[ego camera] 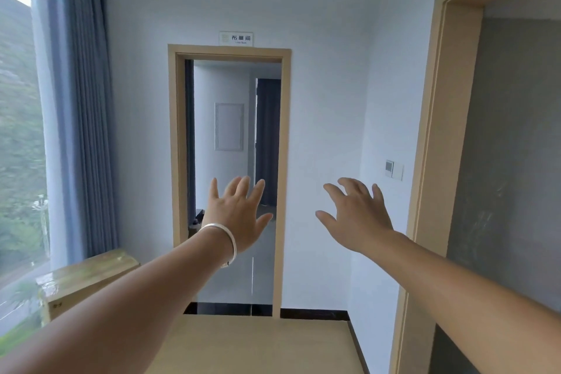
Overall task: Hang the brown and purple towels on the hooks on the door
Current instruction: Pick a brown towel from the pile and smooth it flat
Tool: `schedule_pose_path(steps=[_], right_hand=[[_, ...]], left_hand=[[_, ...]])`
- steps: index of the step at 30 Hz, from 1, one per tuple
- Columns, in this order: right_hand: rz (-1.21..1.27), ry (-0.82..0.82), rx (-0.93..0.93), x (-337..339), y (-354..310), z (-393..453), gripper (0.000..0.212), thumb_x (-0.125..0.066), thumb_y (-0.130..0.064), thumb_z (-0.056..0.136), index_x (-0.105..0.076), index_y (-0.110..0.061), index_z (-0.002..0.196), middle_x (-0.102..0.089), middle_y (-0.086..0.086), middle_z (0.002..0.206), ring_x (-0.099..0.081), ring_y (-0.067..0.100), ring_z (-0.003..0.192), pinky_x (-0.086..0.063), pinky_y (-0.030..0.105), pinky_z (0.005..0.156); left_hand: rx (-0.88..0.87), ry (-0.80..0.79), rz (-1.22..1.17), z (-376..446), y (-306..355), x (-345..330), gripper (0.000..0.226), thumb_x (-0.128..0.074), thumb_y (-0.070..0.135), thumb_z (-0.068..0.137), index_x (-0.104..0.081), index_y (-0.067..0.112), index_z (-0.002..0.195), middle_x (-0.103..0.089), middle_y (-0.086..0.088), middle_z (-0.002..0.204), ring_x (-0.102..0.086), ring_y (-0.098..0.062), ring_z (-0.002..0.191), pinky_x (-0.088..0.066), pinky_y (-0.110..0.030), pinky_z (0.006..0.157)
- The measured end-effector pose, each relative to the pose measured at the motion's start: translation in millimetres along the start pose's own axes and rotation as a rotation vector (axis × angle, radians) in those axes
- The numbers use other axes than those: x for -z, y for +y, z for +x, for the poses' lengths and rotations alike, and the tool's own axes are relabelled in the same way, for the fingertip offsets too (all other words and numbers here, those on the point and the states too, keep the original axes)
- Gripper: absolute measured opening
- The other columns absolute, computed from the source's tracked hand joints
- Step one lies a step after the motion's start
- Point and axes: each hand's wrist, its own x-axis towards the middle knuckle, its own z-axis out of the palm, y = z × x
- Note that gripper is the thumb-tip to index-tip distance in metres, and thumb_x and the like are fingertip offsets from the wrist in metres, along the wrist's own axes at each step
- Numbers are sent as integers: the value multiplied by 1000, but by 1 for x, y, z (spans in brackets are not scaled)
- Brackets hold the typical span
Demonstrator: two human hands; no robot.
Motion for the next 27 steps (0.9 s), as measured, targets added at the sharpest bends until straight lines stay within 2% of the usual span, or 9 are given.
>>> schedule_pose_path(steps=[11, 18, 27], right_hand=[[40, -48, -5, -122, 40, 118, 60, -35, -59, 94, -26, -31, 147, -23, 3, 155, -14, 20, 144, -7, 53, 117], [102, -47, 42, -211, 87, 213, 67, -32, -60, 94, -12, -30, 151, -26, -5, 154, -16, 17, 144, -10, 53, 117], [96, -123, 64, -311, 117, 317, 68, -28, -63, 94, -11, -31, 152, -17, 1, 158, -11, 18, 146, -7, 52, 118]], left_hand=[[-34, -55, 18, 111, 6, -125, 71, -22, 64, 93, -5, 27, 151, -20, -3, 156, -14, -22, 146, -4, -58, 114], [5, -73, 54, 215, 21, -204, 69, -25, 63, 93, -7, 28, 151, -20, -3, 156, -14, -23, 145, -3, -59, 115], [-15, -122, 62, 314, 34, -303, 69, -24, 60, 94, -5, 27, 151, -21, -3, 155, -13, -21, 145, -1, -60, 114]])
